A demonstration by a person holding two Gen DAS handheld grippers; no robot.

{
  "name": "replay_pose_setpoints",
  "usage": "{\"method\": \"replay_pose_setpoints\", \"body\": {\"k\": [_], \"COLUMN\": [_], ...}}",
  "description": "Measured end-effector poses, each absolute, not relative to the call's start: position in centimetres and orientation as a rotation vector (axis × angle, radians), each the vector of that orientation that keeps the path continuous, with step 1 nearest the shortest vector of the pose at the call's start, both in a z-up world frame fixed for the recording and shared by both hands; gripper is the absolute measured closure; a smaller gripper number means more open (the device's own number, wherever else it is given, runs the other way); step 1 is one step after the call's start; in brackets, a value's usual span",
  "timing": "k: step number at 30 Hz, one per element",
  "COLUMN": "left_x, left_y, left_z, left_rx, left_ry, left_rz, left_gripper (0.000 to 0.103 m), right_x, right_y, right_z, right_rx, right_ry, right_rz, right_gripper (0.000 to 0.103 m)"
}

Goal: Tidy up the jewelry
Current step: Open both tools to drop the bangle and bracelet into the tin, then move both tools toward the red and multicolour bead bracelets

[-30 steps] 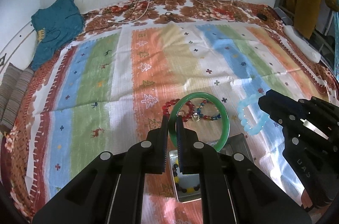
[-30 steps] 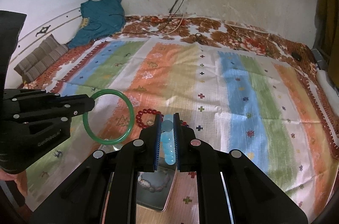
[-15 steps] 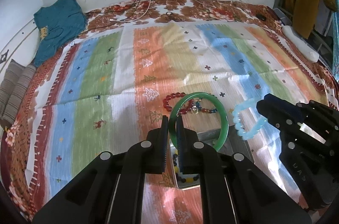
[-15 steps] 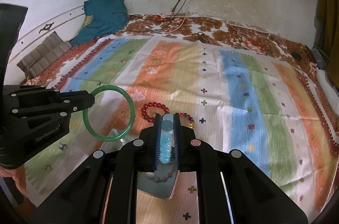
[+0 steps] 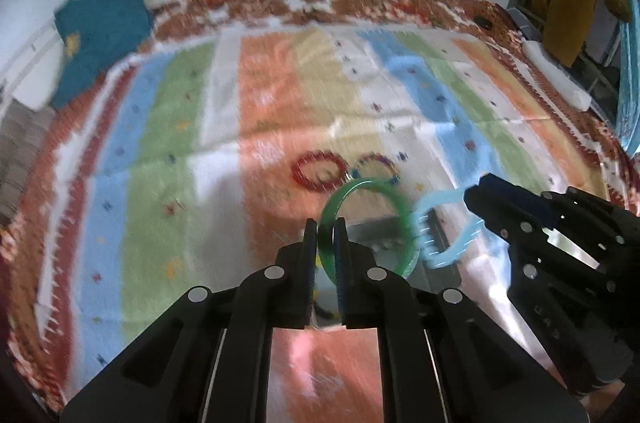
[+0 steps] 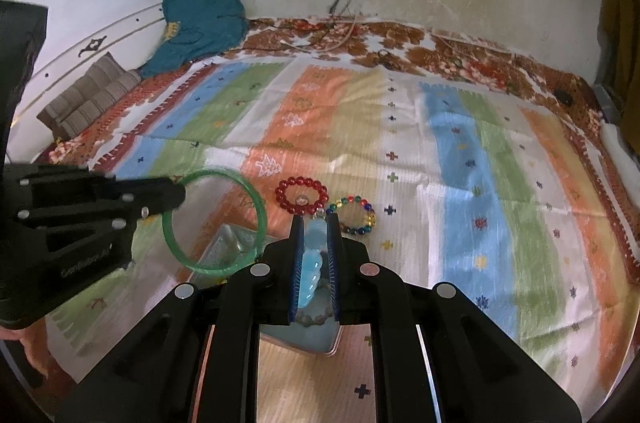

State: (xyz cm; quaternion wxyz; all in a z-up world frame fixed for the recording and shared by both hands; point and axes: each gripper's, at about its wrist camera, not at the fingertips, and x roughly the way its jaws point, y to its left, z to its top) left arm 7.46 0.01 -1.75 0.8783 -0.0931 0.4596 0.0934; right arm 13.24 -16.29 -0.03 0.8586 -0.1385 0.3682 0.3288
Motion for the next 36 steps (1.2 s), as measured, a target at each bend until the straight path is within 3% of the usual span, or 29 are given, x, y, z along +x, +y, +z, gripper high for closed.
{"method": "replay_pose_setpoints", "body": {"k": [2,11,16,20,24,36], "left_x": [7.5,7.8,7.9,8.2,8.4,9.5], "left_y": [-0.2,1.5,1.7,1.8,2.0,3.1], "left_z": [-2.1,-2.6,-2.5,-2.6,-2.7,-3.4], "left_rx": [-0.165,-0.178,-0.178,-0.176,-0.176,-0.195], "left_ry": [0.97,0.985,0.973,0.974,0.97,0.988], "left_rz": [0.207,0.268,0.269,0.275,0.282,0.301], "left_gripper": [0.093,0.093,0.08,0.077,0.067,0.06], "right_x": [13.4,14.4,14.6,15.2,15.7,17.0], "right_y": [-16.5,-17.1,-17.0,-17.1,-17.3,-16.7], "right_z": [-0.1,-0.8,-1.0,-1.3,-1.4,-1.8], "right_rx": [-0.288,-0.277,-0.274,-0.261,-0.248,-0.251], "right_ry": [0.776,0.808,0.817,0.843,0.85,0.863], "right_rz": [0.681,0.65,0.638,0.629,0.62,0.608], "right_gripper": [0.075,0.074,0.064,0.063,0.058,0.044]}}
